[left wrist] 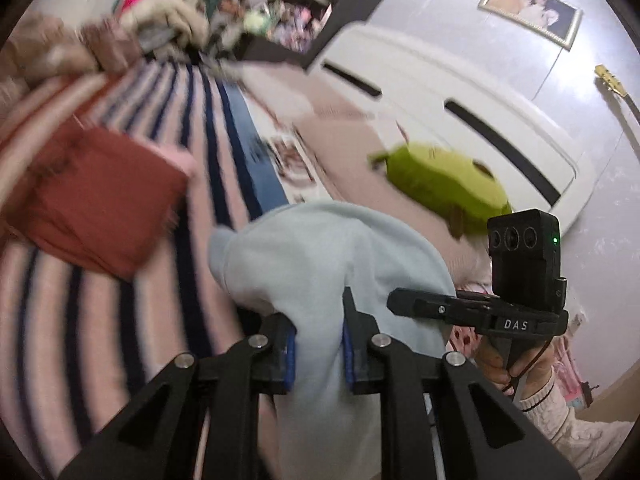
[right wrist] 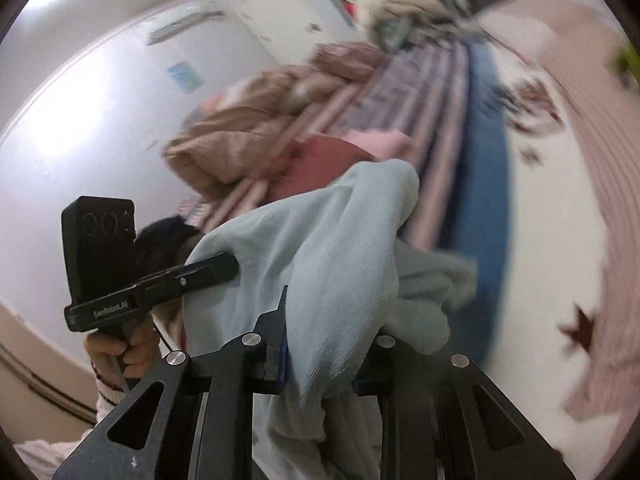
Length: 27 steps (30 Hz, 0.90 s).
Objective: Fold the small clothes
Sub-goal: 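Grasp the folded shirt edge with both grippers, then lift and carry the folded shirt with both grippers to the clothes pile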
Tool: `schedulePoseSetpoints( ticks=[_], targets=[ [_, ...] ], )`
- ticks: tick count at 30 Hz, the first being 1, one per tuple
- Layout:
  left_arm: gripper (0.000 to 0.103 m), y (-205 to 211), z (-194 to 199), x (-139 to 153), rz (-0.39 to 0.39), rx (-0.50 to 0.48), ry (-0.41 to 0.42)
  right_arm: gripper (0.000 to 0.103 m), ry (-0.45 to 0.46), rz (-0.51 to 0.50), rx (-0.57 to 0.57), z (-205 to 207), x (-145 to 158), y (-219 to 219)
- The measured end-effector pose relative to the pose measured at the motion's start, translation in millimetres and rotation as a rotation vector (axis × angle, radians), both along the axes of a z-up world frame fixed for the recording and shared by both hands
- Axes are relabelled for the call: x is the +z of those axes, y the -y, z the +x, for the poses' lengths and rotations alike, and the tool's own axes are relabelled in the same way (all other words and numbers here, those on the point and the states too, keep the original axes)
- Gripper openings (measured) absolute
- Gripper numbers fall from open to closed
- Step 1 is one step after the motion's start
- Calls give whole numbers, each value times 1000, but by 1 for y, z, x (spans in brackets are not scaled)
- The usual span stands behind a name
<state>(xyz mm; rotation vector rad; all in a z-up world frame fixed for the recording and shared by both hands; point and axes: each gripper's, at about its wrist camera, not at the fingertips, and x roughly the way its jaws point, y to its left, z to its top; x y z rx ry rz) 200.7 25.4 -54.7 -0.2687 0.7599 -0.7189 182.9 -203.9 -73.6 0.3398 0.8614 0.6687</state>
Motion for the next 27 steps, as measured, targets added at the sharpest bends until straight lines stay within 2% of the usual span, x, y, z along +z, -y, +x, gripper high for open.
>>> schedulePoseSetpoints(
  ticks=[5,9,17,22,27],
  targets=[
    [15,-84,-30,63,59,123,122,16,101,21,108,3,47,-83],
    [15,-158,-46,99,112,234,170,16,156,41,212,9,81,-175],
    [15,-301,-65,157,220,439,164,16,166,93,379,25,119,-337],
    [15,-366,-66,166,289,521,105,16,134,95,449,29,123,-412],
    [15,-426,-57,149,297,588,35,16,64,84,503,45,107,-477]
  ],
)
